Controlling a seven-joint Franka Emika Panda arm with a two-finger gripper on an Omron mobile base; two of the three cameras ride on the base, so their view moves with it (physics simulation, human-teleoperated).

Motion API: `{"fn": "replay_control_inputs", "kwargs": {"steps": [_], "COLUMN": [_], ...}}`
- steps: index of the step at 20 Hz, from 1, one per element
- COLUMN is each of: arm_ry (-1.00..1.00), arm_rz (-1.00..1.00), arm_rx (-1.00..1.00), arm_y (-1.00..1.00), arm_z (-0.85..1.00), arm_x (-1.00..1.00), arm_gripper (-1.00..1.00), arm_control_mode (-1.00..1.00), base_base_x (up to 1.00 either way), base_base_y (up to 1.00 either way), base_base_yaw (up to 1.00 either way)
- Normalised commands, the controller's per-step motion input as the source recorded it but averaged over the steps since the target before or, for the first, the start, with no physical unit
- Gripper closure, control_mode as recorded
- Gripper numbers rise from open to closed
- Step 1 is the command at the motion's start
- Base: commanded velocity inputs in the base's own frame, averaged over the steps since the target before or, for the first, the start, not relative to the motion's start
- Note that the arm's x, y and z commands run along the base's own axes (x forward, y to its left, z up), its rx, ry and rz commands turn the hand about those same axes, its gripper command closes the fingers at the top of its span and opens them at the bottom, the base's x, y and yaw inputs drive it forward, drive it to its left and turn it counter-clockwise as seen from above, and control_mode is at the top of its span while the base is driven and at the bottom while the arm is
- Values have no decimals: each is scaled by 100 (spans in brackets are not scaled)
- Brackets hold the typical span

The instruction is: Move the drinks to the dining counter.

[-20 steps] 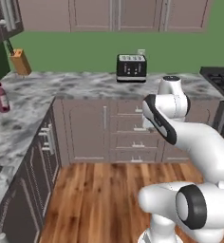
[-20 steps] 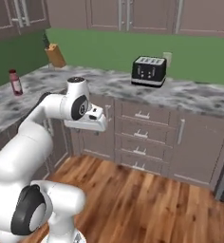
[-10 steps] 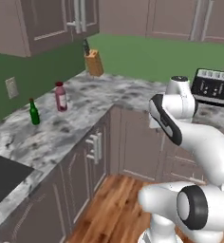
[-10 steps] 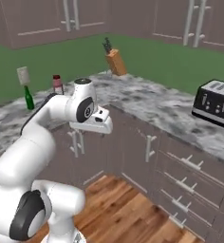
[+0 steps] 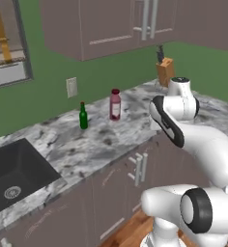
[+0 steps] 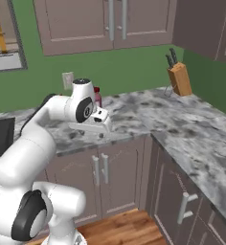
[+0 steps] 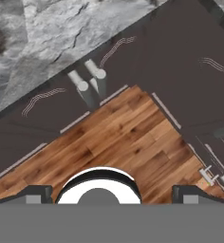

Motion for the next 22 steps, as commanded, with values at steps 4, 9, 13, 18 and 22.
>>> {"fn": "replay_control_inputs", "kwargs": {"steps": [4, 9, 13, 18, 22], "arm_ry": [0, 0, 0, 0, 0], "arm_rz": [0, 0, 0, 0, 0], "arm_rx": [0, 0, 0, 0, 0], "arm_y": [0, 0, 0, 0, 0], "arm_z": [0, 0, 0, 0, 0], "arm_x": [0, 0, 0, 0, 0], "arm_gripper": [-100, -100, -100, -100, -100], "arm_control_mode": [100, 100, 100, 100, 100], "base_base_x": [26, 25, 35, 26, 38], "base_base_y": [-44, -31, -33, -63, -71], "base_base_yaw": [47, 44, 45, 28, 7]}}
